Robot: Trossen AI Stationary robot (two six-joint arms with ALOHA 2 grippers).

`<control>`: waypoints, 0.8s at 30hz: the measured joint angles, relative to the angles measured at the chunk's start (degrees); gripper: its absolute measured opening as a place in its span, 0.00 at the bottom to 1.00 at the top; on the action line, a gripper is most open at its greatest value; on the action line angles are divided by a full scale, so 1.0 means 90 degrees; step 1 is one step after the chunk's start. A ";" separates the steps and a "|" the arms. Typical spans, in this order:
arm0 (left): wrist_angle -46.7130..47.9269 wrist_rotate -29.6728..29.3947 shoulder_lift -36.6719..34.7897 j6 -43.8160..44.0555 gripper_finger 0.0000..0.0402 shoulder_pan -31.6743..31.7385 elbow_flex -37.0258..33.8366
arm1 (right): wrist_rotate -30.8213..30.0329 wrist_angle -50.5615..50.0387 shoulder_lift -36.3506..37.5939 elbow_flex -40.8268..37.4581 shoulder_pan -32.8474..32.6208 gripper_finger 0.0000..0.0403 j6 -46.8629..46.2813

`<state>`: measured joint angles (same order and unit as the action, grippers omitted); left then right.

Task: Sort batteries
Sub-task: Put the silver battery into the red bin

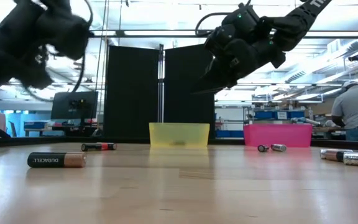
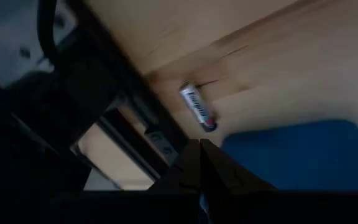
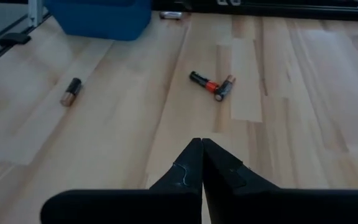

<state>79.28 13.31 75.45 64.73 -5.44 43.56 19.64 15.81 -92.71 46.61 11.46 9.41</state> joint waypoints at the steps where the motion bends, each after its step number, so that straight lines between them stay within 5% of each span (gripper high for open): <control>1: -0.0042 0.0083 0.0017 0.0048 0.02 -0.0034 -0.0133 | 0.0015 -0.0005 0.0000 0.0000 -0.0005 0.03 0.0012; 10: -0.0253 0.0087 0.0554 0.0474 0.02 -0.0123 -0.0135 | 0.0201 -0.0253 0.0000 0.0000 -0.0002 0.03 0.0159; 24: -0.0058 0.0257 0.2583 0.0302 0.02 -0.0123 -0.0104 | 0.0505 -0.0527 -0.0005 -0.0002 -0.0002 0.03 0.0595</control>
<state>78.76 15.62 98.69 67.44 -6.55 42.63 24.18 11.06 -92.75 46.59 11.44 14.77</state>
